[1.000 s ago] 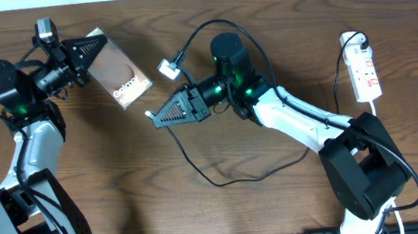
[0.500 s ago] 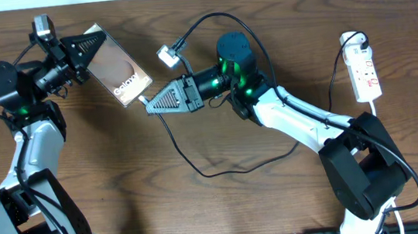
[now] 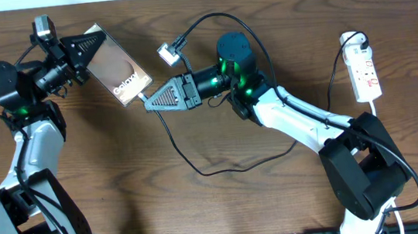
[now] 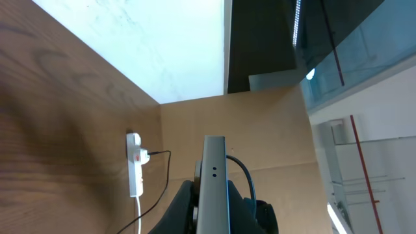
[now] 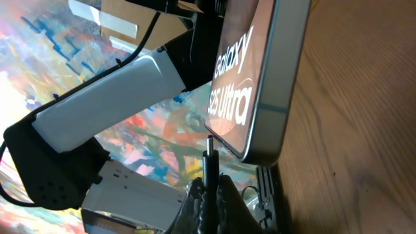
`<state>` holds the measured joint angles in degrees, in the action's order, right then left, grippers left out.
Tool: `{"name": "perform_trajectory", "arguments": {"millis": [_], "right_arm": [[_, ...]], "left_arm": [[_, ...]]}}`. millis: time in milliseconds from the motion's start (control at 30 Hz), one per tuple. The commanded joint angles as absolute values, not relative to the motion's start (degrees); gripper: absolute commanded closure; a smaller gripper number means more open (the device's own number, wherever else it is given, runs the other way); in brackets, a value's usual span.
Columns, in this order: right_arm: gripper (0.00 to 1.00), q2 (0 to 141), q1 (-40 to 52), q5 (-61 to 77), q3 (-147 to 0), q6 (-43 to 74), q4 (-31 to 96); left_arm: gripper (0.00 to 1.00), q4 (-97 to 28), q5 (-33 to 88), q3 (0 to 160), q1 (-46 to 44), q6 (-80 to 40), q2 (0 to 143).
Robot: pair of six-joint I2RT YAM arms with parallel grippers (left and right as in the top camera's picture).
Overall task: Plug charger to phone and switch on socket
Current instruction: 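Insert the cable connector into the phone's bottom port with the right gripper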
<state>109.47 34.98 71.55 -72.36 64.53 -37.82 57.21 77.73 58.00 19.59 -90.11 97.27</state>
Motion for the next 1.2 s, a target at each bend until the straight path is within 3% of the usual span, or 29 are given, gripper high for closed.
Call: {"name": "perform_trajectory", "arguments": {"millis": [0,1167], "right_arm": [[0.99,109.4,34.5,70.6,-72.9,65.4,-37.9],[0.99,109.4,34.5,66.1,-72.9,72.4,-37.8]], "left_arm": [[0.93,57.1,77.3,59.5,19.5,-93.0,96.2],[0.93,56.4,78.8,59.5,19.5,-93.4,96.2]]}}
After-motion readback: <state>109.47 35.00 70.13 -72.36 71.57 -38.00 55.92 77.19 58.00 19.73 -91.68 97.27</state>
